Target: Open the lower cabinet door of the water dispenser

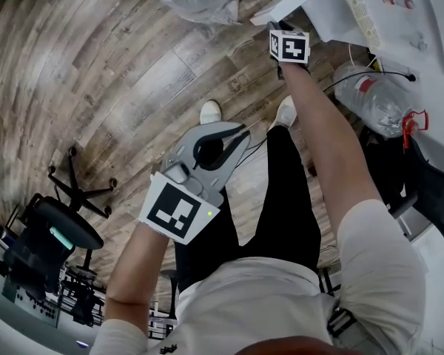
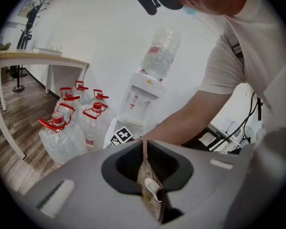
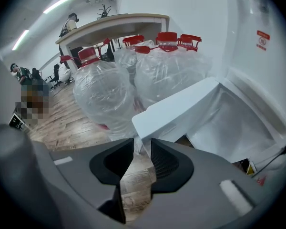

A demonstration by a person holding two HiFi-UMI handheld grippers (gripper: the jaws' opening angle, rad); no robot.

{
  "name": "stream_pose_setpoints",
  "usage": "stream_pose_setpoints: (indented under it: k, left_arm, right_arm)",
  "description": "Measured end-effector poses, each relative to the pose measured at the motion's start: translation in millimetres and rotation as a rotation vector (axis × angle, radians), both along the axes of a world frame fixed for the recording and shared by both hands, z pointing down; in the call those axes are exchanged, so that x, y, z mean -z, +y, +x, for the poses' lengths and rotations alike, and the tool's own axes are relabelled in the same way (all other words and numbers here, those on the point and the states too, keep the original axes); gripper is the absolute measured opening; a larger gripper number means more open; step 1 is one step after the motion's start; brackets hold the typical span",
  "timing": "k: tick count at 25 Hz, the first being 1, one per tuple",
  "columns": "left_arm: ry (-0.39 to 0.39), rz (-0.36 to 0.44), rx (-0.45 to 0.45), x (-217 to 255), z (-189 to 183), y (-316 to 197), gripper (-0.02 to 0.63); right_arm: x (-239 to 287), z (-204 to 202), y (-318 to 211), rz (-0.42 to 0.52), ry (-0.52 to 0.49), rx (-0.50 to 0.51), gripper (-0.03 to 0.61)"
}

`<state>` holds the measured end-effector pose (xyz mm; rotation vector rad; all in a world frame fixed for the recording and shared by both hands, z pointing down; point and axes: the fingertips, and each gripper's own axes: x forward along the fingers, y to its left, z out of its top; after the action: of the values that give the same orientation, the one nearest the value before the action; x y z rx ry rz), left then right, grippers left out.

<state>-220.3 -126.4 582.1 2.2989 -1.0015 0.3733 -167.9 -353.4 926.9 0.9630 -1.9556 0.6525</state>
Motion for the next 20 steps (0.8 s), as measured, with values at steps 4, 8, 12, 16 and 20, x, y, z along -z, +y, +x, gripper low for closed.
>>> stream_pose_setpoints:
  k: [4,8,12,16,20]
  left_arm:
    - [-0.009,-0.005,0.017,-1,-13,8,0.058]
    - [-0.009,-0.006,0.042,-1,-21,11,0.058]
    - [-0.003,-0.001,0.055,1,-28,16,0.058]
    - [0.012,0.005,0.065,3,-35,22,0.058]
    - [0.011,0.002,0.045,8,-35,27,0.058]
  right_arm:
    - [3,-18,-6,0.01,0.004,0.021,0.114]
    - [5,-30,-13,0.011,0.003,0.042,0.114]
    - [7,-39,-16,0.01,0.02,0.063,0.114]
    - [12,-41,-13,0.016,0.034,0.066,0.114]
    - [26,-47,-5,0.026,0.019,0.077,0.114]
